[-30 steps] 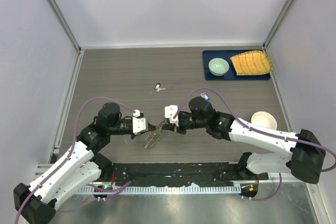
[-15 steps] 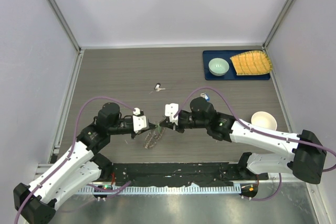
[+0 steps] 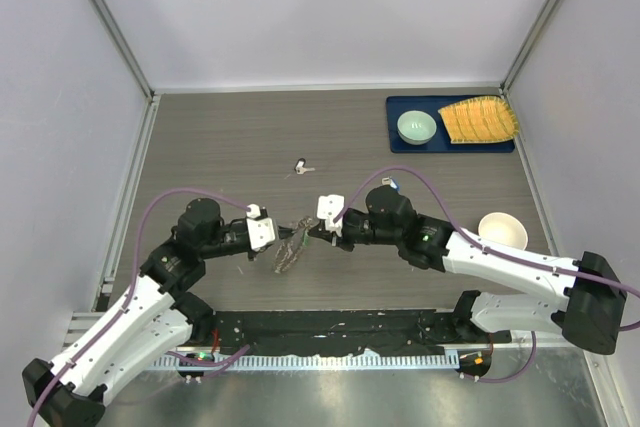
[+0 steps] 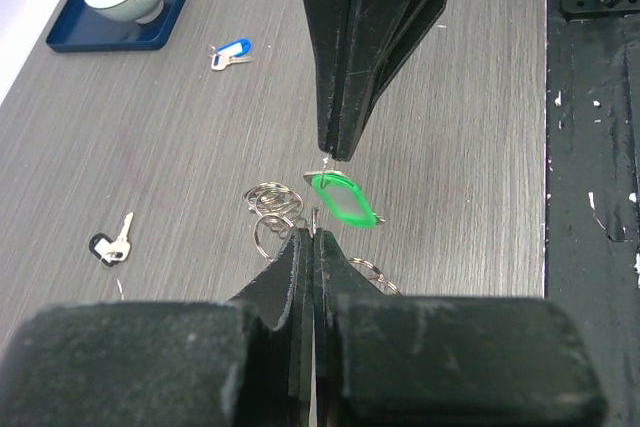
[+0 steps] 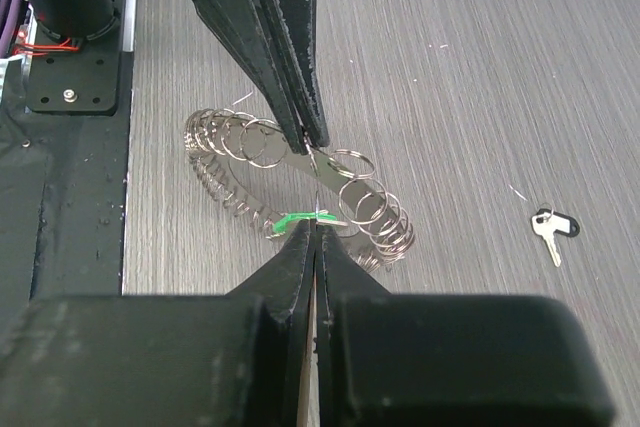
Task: Put the keys on the keyring
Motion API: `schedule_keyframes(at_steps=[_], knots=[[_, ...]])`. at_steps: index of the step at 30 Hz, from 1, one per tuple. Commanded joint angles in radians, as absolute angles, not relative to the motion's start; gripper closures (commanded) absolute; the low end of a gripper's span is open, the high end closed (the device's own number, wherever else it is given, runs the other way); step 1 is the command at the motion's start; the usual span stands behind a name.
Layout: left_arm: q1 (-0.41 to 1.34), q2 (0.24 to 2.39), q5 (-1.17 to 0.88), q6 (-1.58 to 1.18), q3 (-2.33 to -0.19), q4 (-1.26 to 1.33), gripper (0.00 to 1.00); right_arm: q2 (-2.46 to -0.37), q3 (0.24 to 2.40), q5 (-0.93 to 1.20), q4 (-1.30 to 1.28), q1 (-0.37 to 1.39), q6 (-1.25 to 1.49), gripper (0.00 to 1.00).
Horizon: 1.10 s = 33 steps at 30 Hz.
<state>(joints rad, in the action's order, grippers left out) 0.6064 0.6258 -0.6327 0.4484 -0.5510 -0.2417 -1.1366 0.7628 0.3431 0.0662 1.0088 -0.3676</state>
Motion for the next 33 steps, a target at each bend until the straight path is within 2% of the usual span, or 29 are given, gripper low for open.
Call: schedule_keyframes(at_steps=[1,33], knots=[[0.6,0.63,-0.687,0.442,-0.56,-0.152,1.0,-1.135,0.776,0.342,0.107,1.014,-0.38,0.99],[0.598,0.646,-0.706,0.429,-0.56,-0.141,1.0,-1.155,0.779,0.387,0.141,1.015,-0.38,0.99]])
